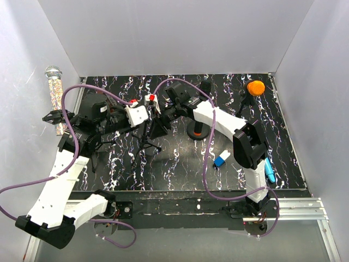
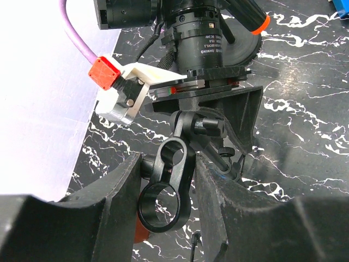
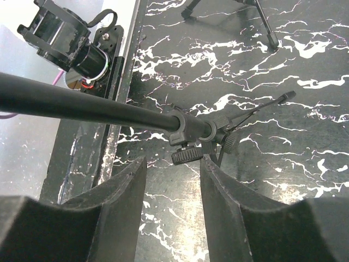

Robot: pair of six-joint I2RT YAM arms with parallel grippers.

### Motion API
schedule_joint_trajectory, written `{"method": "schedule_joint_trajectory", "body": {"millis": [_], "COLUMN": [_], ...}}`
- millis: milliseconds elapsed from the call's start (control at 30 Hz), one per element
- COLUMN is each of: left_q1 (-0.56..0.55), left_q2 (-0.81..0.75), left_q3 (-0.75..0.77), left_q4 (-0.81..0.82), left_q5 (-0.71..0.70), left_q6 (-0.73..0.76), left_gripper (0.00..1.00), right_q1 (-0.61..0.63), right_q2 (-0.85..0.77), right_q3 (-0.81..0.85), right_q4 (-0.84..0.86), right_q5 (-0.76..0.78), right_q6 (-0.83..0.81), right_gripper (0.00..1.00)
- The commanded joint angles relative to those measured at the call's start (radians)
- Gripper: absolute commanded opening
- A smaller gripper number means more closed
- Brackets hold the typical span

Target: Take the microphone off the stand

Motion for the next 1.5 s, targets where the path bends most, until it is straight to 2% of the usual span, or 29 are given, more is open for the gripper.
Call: {"method": "schedule_joint_trajectory", "body": {"millis": [0,233,533,633,733,1033,1133,1200,1300,1367,1433,1467], "left_q1": [-0.002,-0.002,-0.002,-0.002,-0.002,-0.002,-0.002,-0.002,-0.002,-0.002,-0.002,-0.002], "left_q2": [-0.010,-0.013,-0.036,-0.054,-0.082,-0.137,-0.136,-0.131,-0.107,-0.073,-0.056,-0.056], "left_q3": [0.029,0.030,0.006,-0.023,-0.060,-0.124,-0.144,-0.167,-0.192,-0.181,-0.180,-0.184], "left_q4": [0.085,0.088,0.094,0.130,0.151,0.151,0.200,0.290,0.430,0.440,0.430,0.427], "left_q5": [-0.010,0.000,-0.016,-0.031,-0.033,-0.083,-0.135,-0.216,-0.390,-0.485,-0.468,-0.417], "left_q6": [-0.007,-0.039,-0.059,-0.093,-0.092,-0.035,-0.027,-0.085,-0.229,-0.356,-0.427,-0.449], "left_gripper": [0.00,0.00,0.00,0.00,0.00,0.00,0.00,0.00,0.00,0.00,0.00,0.00], "right_q1": [0.014,0.025,0.028,0.029,0.029,0.022,0.008,-0.004,-0.018,-0.018,-0.009,-0.006], "right_q2": [0.005,0.013,0.024,0.024,0.032,0.033,0.004,-0.040,-0.143,-0.232,-0.325,-0.367], "right_q3": [-0.012,-0.030,-0.035,-0.055,-0.058,-0.034,-0.044,-0.085,-0.196,-0.330,-0.487,-0.542], "right_q4": [0.057,0.104,0.144,0.170,0.184,0.122,0.077,0.092,0.170,0.285,0.435,0.518], "right_q5": [-0.021,-0.013,-0.037,-0.039,-0.053,-0.074,-0.071,-0.042,0.053,0.140,0.229,0.267], "right_q6": [0.031,0.070,0.129,0.162,0.181,0.134,0.091,0.100,0.121,0.143,0.166,0.166], "right_gripper": [0.52,0.53,0.43,0.52,0.53,0.29,0.13,0.01,0.01,0.01,0.01,0.01]}}
